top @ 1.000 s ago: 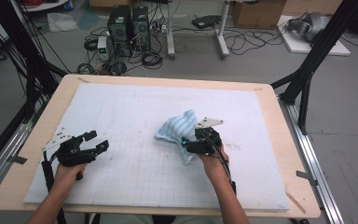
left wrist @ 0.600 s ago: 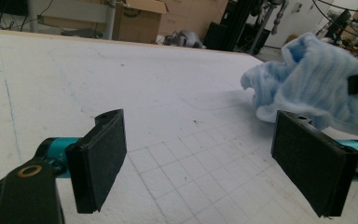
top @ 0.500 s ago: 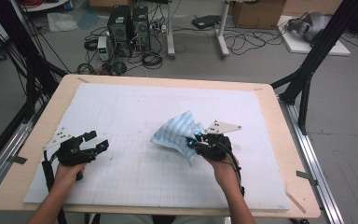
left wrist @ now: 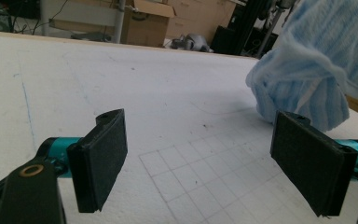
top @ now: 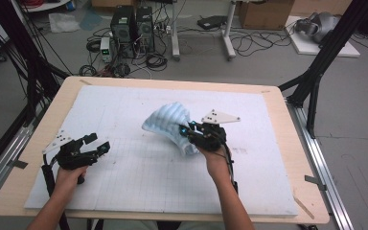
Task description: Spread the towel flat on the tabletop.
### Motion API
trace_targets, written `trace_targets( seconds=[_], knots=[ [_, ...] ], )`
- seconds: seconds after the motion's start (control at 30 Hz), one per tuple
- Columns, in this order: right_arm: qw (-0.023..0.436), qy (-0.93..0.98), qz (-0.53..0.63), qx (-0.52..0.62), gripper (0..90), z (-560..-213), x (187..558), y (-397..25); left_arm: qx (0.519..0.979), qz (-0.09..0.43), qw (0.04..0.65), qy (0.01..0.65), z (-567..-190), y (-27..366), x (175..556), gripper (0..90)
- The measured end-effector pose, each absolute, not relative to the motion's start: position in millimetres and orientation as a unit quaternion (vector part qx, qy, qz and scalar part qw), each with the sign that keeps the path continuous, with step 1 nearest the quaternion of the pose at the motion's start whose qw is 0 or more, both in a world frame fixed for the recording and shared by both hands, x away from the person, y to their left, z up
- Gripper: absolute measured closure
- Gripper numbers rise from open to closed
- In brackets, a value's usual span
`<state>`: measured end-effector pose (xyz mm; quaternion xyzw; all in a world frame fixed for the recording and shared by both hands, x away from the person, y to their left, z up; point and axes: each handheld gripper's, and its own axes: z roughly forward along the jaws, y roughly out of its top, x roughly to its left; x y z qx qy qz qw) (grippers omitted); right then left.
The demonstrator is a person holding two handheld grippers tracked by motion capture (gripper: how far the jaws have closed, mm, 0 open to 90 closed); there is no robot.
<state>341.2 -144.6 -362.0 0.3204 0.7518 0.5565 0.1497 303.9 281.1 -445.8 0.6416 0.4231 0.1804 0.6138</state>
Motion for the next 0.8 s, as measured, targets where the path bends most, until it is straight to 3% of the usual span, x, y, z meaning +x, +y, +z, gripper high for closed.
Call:
trace_targets(
  seconds=[0.2,0.33,0.8],
  knots=[
    [0.160,0.743,0.575,0.303,76.1,-340,358,-124,0.637,0.184,0.615,0.427,-445,285,303,19.3],
    [0.140,0.747,0.582,0.289,75.5,-334,358,-116,0.631,0.190,0.616,0.431,-445,289,302,19.3],
    [0.026,0.812,0.546,0.206,74.7,-394,295,-121,0.627,0.200,0.613,0.437,-444,292,302,19.9]
  ],
)
